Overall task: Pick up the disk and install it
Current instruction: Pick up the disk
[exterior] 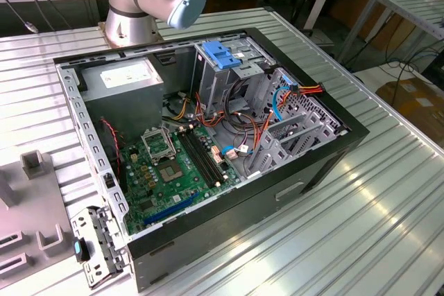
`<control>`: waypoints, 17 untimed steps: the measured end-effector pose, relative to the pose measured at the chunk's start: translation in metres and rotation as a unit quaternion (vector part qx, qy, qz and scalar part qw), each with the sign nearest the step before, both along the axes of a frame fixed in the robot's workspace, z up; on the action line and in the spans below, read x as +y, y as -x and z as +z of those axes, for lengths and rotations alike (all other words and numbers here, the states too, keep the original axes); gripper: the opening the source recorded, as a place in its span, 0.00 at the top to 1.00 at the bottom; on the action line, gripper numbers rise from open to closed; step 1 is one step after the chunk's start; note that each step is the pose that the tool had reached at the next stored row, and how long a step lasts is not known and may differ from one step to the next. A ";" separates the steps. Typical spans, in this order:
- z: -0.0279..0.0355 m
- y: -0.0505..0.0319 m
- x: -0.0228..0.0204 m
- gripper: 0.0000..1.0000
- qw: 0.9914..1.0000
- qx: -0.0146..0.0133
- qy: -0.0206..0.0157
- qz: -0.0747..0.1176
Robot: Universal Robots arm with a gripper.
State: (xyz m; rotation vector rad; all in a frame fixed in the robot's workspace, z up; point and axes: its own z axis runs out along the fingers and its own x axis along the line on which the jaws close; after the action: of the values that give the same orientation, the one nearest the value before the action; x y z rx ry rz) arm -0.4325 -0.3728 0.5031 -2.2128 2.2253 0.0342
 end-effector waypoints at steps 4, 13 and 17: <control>0.0000 -0.0030 -0.0002 0.63 1.000 0.000 0.000 0.000; 0.0000 -0.0092 -0.0016 0.63 1.000 0.000 0.000 0.000; 0.0000 -0.0120 -0.0022 0.63 1.000 0.000 0.000 0.000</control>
State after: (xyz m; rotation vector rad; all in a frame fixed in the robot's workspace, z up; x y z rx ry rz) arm -0.4205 -0.3750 0.5030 -2.2127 2.2253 0.0341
